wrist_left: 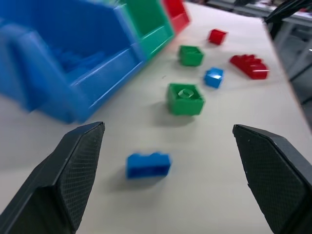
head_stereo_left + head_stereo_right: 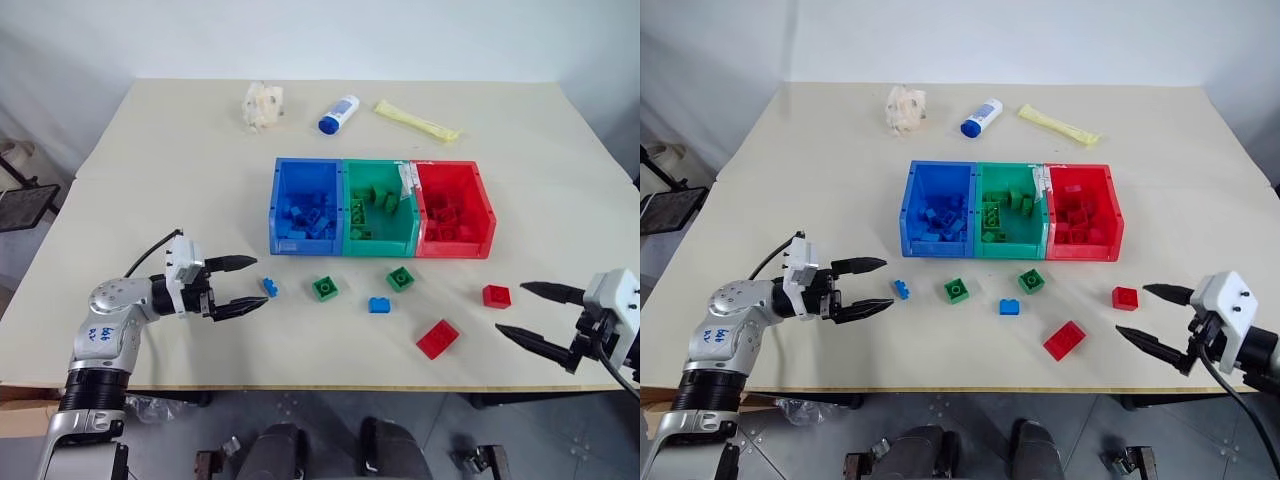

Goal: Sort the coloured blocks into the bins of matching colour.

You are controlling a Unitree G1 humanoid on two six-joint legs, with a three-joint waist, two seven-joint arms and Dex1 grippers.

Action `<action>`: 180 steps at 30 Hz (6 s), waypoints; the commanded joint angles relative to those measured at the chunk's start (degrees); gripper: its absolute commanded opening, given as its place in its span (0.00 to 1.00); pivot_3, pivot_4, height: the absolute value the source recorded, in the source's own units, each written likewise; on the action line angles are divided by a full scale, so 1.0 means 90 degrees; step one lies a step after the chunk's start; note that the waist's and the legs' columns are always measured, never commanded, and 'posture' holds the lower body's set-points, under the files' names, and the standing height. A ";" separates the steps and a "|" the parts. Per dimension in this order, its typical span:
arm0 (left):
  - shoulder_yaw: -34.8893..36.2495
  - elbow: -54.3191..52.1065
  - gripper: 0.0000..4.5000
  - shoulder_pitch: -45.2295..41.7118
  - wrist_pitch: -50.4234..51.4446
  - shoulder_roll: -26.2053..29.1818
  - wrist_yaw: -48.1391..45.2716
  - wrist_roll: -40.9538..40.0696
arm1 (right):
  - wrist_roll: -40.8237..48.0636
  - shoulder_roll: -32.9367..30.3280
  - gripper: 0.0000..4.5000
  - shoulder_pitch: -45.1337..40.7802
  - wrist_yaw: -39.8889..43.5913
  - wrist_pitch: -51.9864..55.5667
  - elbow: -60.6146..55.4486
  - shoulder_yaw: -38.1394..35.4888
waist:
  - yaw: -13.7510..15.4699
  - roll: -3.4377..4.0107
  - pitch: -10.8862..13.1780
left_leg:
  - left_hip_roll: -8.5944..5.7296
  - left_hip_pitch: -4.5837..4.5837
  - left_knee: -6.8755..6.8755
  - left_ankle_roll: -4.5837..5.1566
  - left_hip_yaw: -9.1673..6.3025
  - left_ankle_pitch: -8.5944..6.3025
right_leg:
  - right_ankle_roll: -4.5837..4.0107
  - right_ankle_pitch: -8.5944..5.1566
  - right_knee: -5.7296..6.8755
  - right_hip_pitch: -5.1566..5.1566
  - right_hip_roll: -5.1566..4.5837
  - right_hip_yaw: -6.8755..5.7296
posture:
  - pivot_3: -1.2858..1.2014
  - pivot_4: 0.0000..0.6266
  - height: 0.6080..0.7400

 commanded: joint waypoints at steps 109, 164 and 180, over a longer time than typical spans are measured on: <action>-0.0455 -0.0630 1.00 0.0536 -0.1114 -0.0176 -0.0624 -0.0205 | -0.1029 -0.0716 0.99 -0.1541 0.0401 0.0562 -0.0612 0.2230 | -0.0051 0.0002 0.0002 | 0.0005 -0.0011 0.0028 0.0005 -0.0018 -0.0012 | -0.0005 0.0002 0.0000 0.0005 -0.0049 -0.0002 | 0.52 0.24 1.00; -0.0199 -0.1868 1.00 0.1666 -0.0648 0.0031 0.0142 -0.0461 | -0.2444 -0.0097 0.99 -0.5005 0.2330 -0.1723 0.1828 0.5439 | -0.0098 -0.0001 0.0002 | 0.0007 -0.0007 0.0026 0.0004 -0.0004 -0.0013 | -0.0006 0.0001 -0.0007 0.0002 -0.0039 -0.0024 | 0.52 0.24 1.00; -0.0025 -0.2123 1.00 0.1996 -0.0656 0.0162 0.0318 -0.0523 | -0.2142 0.0262 0.32 -0.4988 0.2450 -0.1757 0.2091 0.5329 | -0.0095 -0.0001 0.0002 | 0.0012 -0.0006 0.0028 0.0002 -0.0009 -0.0014 | -0.0006 0.0001 -0.0006 0.0005 -0.0037 -0.0023 | 0.52 0.24 1.00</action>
